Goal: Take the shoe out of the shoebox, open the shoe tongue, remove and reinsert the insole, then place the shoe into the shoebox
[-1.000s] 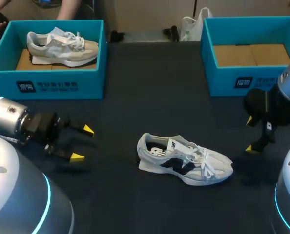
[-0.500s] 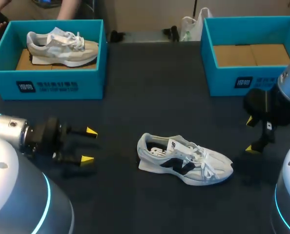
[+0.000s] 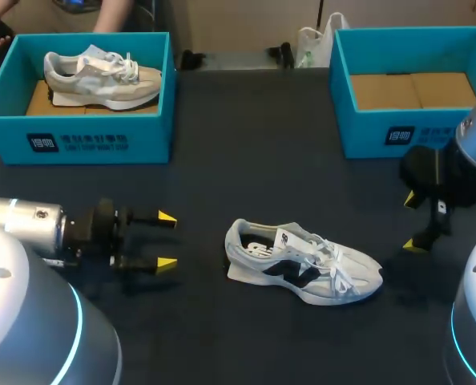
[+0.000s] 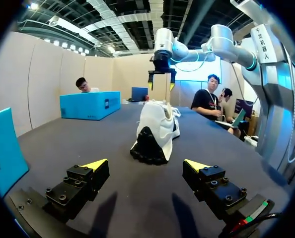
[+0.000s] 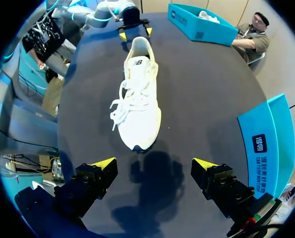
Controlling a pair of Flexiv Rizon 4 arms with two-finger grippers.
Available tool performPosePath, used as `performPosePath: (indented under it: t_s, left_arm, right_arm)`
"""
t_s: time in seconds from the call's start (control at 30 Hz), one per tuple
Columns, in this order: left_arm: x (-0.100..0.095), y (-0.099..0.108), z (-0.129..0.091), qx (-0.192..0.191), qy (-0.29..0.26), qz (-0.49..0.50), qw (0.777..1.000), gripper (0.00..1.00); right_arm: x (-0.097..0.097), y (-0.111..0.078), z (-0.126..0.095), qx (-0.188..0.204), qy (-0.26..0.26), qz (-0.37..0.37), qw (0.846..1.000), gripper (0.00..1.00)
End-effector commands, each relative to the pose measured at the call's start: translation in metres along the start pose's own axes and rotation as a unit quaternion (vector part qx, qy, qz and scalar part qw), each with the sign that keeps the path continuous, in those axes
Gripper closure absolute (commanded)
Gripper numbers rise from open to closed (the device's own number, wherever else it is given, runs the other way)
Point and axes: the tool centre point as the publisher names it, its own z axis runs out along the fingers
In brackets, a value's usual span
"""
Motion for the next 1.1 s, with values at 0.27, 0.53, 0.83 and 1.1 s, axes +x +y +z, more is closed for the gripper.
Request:
performPosePath:
  t_s: [0.27, 0.53, 0.83, 1.1]
  left_arm:
    - [-0.006, 0.005, 0.035, -0.014, 0.017, 0.006, 1.0, 0.0]
    - [-0.015, 0.009, 0.049, -0.008, 0.036, 0.022, 0.999, 0.0]
    - [-0.014, 0.01, 0.071, -0.016, 0.063, 0.04, 0.997, 0.0]
    - [-0.009, 0.008, 0.087, -0.016, 0.086, 0.046, 0.995, 0.0]
  right_arm:
    - [0.001, 0.001, 0.001, 0.002, -0.001, 0.0, 1.0, 0.0]
    - [0.001, 0.001, 0.001, 0.002, -0.001, 0.0, 1.0, 0.0]
    - [0.001, 0.001, 0.001, 0.002, -0.001, 0.0, 1.0, 0.0]
    - [0.001, 0.001, 0.001, 0.002, -0.001, 0.0, 1.0, 0.0]
